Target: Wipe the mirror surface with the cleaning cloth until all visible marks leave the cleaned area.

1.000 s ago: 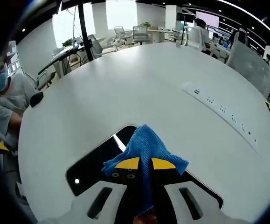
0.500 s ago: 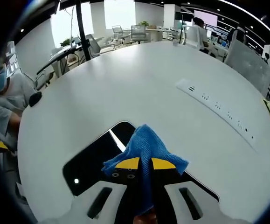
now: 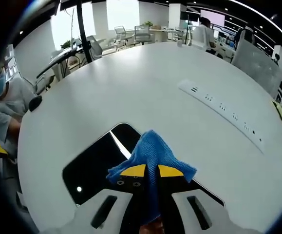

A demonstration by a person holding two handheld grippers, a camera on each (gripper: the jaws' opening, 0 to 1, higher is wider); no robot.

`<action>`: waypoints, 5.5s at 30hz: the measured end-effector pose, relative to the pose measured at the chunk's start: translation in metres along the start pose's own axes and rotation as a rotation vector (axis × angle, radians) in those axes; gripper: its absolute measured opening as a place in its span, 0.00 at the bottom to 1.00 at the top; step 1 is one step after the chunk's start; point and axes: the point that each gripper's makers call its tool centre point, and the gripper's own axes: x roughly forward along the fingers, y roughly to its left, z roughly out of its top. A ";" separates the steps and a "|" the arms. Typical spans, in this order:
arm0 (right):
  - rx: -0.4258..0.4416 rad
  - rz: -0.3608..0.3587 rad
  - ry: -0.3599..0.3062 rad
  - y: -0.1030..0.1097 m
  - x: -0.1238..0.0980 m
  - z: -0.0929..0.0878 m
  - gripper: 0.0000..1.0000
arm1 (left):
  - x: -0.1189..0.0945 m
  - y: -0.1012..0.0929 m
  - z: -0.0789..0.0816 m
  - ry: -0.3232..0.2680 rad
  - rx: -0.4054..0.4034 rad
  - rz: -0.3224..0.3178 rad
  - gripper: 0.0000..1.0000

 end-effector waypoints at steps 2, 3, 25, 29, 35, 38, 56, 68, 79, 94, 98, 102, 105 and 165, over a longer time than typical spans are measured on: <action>0.002 -0.002 0.000 -0.002 -0.001 -0.001 0.03 | 0.000 0.000 0.000 0.002 0.002 0.000 0.97; 0.005 -0.005 0.001 -0.002 -0.002 -0.002 0.03 | 0.000 0.000 -0.001 0.003 0.002 -0.001 0.97; 0.011 -0.030 0.016 -0.019 -0.011 -0.015 0.03 | 0.001 -0.003 0.001 0.000 0.009 -0.004 0.97; 0.013 -0.034 0.018 -0.022 -0.013 -0.017 0.03 | 0.000 -0.003 0.002 0.000 0.010 -0.005 0.97; 0.014 -0.040 0.023 -0.027 -0.015 -0.020 0.03 | 0.000 -0.003 0.002 0.000 0.010 -0.002 0.97; 0.017 -0.043 0.024 -0.030 -0.016 -0.022 0.03 | -0.001 -0.003 0.002 0.001 0.011 -0.002 0.97; 0.029 -0.069 0.039 -0.050 -0.023 -0.032 0.03 | 0.003 -0.005 0.003 0.002 0.016 -0.011 0.97; 0.037 -0.082 0.044 -0.058 -0.027 -0.039 0.03 | 0.005 -0.006 0.004 0.004 0.018 -0.015 0.97; 0.049 -0.095 0.050 -0.067 -0.034 -0.047 0.03 | 0.006 -0.008 0.005 0.005 0.022 -0.017 0.97; 0.062 -0.113 0.059 -0.077 -0.039 -0.055 0.03 | 0.006 -0.011 0.006 0.008 0.026 -0.020 0.97; 0.066 -0.116 0.061 -0.081 -0.041 -0.058 0.03 | 0.006 -0.010 0.006 0.009 0.027 -0.019 0.96; 0.072 -0.120 0.065 -0.084 -0.042 -0.060 0.03 | 0.006 -0.010 0.007 0.008 0.029 -0.019 0.96; 0.076 -0.124 0.067 -0.084 -0.044 -0.062 0.03 | 0.007 -0.010 0.008 0.008 0.032 -0.021 0.96; 0.102 -0.114 0.082 -0.069 -0.059 -0.080 0.03 | 0.007 -0.015 0.011 0.000 0.043 -0.030 0.96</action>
